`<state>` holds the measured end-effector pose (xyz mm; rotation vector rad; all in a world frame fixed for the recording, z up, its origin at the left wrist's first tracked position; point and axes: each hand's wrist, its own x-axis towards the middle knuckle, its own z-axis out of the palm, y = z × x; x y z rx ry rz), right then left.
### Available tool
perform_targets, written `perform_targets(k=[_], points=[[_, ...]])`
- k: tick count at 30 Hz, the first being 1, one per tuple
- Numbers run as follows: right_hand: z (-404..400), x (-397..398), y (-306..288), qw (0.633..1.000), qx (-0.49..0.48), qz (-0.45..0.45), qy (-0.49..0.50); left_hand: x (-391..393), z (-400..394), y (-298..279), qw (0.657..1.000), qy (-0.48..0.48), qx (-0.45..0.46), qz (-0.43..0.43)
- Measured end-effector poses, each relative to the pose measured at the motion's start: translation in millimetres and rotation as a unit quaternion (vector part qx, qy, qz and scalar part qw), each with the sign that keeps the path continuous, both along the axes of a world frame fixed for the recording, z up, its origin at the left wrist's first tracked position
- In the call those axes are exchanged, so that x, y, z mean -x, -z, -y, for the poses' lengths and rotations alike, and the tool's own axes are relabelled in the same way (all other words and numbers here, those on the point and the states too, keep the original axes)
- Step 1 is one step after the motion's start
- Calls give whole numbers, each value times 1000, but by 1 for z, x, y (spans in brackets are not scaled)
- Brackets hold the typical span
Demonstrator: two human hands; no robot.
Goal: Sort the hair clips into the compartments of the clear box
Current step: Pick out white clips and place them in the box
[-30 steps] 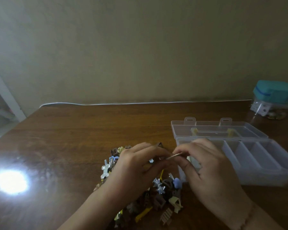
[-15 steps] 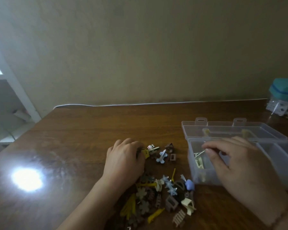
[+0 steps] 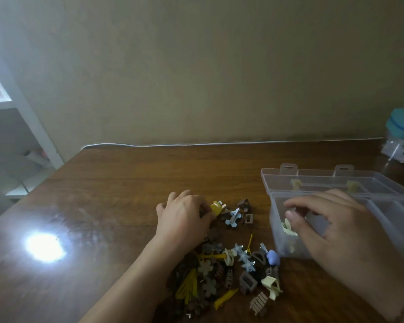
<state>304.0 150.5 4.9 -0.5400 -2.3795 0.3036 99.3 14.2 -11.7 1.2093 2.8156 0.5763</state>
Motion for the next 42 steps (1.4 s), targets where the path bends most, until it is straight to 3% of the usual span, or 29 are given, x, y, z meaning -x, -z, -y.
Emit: perform_targets(k=[5,9,11,13,15,17,21,25,29,30,35,42], points=[[1,1,0,1000,-11,-27,-9,-2,5,-2,1000,13,13,7],[3,0,-1,998,-26,-44,-22,-5,11,-4,998,6,13,-56],[2,0,-1,998,-32,-45,-32,-5,17,-5,992,4,-36,-124],[4,1,0,997,-29,-37,-55,-7,20,-11,972,60,-147,-174],[7,3,3,995,-29,-21,-89,-16,21,-17,949,167,-253,-80],[11,6,6,992,-37,-22,-115,-29,20,-20,924,255,-283,33],[25,9,5,977,-11,-134,-167,-44,18,-21,905,301,-287,93],[14,3,3,978,48,-169,-111,-27,27,-32,915,290,-225,170],[-25,-3,7,996,14,-83,5,27,49,-25,966,250,-45,-54],[-29,-3,10,998,-3,-56,21,38,55,-23,973,224,-3,-61],[-21,3,20,999,15,27,-22,63,72,-21,988,148,28,33],[-15,6,14,999,21,-16,-47,70,76,-15,981,133,70,122]])
